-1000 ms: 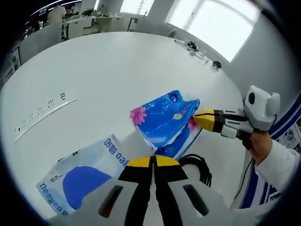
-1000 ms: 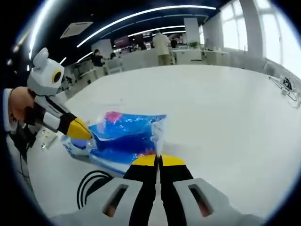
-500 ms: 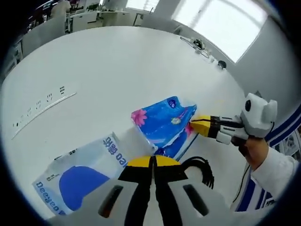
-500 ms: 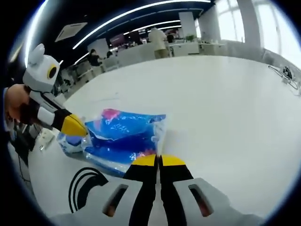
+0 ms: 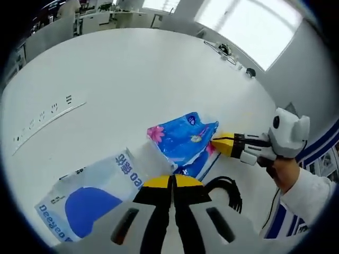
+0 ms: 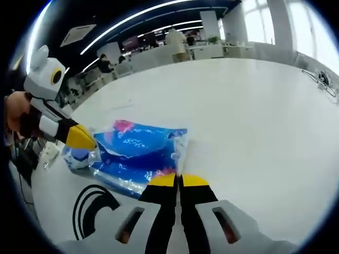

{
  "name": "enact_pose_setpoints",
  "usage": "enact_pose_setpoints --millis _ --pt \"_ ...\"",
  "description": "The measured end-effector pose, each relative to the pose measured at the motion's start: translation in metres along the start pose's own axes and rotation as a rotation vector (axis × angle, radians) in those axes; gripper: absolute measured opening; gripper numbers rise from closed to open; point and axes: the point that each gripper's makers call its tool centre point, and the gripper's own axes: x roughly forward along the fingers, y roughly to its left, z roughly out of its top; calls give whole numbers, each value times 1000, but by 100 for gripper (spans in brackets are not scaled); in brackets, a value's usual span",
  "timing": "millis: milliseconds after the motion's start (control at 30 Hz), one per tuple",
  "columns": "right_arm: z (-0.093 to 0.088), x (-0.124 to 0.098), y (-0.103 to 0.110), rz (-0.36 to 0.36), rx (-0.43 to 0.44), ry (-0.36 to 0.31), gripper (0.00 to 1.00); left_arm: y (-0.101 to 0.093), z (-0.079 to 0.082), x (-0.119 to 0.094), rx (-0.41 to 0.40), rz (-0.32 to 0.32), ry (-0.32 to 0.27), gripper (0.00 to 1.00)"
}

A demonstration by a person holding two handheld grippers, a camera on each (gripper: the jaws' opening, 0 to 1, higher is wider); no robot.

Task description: Arrange the tabletop items into an orderly group along one side of the table until the central work area is clear of visible clutter.

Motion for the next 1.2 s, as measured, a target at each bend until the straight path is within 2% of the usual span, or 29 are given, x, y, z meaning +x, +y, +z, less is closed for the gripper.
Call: enact_pose_setpoints --millis 967,1200 --pt "-4 2 -2 -34 35 -25 0 5 4 -1 -3 2 -27 2" --pt "-4 2 -2 -37 34 -22 0 4 5 -5 16 -7 -40 9"
